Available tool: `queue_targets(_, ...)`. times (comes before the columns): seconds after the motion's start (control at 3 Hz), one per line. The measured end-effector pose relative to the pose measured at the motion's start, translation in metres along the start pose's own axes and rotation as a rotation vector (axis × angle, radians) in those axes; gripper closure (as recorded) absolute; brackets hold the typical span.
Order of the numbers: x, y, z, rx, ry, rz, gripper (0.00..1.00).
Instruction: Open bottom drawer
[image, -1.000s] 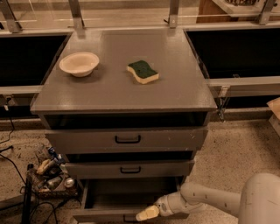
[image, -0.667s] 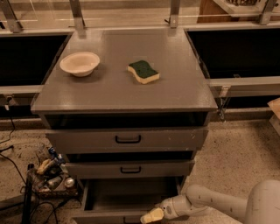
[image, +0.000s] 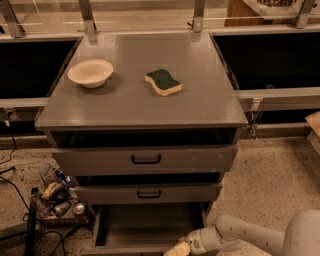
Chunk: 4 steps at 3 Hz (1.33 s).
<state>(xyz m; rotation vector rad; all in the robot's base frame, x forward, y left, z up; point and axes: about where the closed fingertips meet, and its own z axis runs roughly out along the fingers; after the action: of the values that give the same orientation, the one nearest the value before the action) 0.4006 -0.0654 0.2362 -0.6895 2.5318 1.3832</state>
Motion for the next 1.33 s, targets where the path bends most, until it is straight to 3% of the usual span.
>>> queue_targets(1.33,0.02,0.005,-0.008,-0.018,0.015,-0.002,0.0)
